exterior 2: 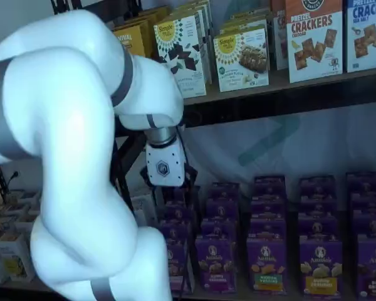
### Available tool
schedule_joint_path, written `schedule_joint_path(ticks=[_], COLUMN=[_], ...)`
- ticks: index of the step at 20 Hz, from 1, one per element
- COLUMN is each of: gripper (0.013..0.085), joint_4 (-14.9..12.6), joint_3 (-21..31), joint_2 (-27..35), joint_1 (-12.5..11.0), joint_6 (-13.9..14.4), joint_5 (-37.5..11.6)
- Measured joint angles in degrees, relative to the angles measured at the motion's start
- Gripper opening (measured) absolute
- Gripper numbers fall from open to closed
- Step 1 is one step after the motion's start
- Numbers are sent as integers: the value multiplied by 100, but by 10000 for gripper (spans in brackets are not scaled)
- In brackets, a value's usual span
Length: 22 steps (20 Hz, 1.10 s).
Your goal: Pick up the purple box with a pink patch in the middle, on the bottom shelf, the first box from the left
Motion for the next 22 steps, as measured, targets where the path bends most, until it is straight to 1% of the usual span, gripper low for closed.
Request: schedule_joint_path(ticks=[3, 8, 12, 22], gripper=[850, 850, 850, 850], joint_4=[-43, 0, -32, 127], joint_3=[28, -75, -151, -337], joint_2=[404, 1019, 1464, 2429], joint_1=[100, 239, 344, 530], joint_6=[95, 177, 281, 286], joint_5=[-460, -904, -1303, -2085])
